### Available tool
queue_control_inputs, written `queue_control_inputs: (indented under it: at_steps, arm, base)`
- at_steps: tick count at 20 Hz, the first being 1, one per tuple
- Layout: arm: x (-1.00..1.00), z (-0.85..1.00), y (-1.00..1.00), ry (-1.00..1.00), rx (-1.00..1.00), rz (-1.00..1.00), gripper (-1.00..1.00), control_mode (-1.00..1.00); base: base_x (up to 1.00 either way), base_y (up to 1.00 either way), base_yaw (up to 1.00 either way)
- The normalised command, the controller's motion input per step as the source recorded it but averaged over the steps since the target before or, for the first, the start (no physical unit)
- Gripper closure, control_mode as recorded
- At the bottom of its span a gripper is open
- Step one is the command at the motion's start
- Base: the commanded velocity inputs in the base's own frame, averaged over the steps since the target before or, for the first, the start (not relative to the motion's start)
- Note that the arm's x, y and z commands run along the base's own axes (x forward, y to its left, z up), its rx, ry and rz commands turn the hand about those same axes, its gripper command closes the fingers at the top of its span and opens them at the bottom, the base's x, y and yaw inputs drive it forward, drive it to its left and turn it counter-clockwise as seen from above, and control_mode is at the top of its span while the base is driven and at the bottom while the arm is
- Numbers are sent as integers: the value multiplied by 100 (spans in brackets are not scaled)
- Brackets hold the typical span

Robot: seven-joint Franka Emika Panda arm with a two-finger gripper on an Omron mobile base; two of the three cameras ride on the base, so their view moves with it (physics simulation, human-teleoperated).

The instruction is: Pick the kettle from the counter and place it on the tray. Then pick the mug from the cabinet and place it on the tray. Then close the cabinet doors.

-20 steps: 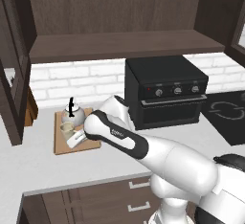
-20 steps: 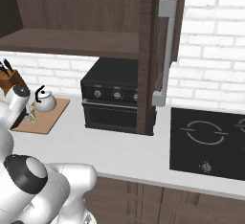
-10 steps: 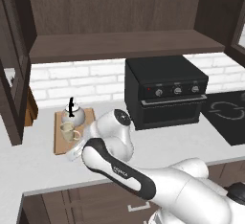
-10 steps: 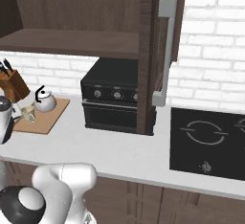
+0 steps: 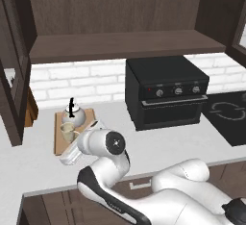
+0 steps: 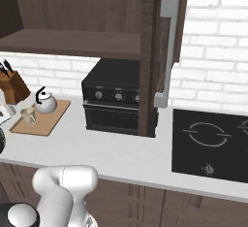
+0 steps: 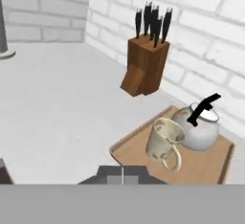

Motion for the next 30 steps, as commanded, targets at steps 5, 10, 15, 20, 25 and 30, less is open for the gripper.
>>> queue_control_inputs:
  at_steps: [5,10,15,20,25,30]
  arm:
    - [-2,61,39,-43,-9,-4,100,-100]
    - [-28,37,43,-37,-7,-5,100,-100]
    - [-9,0,0,-2,0,0,100,-100]
    - [-12,30,29,-25,0,0,100,-100]
    - [0,30,48,-32,-4,0,100,-100]
    - [0,7,40,-32,-13,-7,100,-100]
  base:
    - [0,0,0]
    - [0,0,0]
    - [0,0,0]
    - [0,0,0]
    - [0,0,0]
    - [0,0,0]
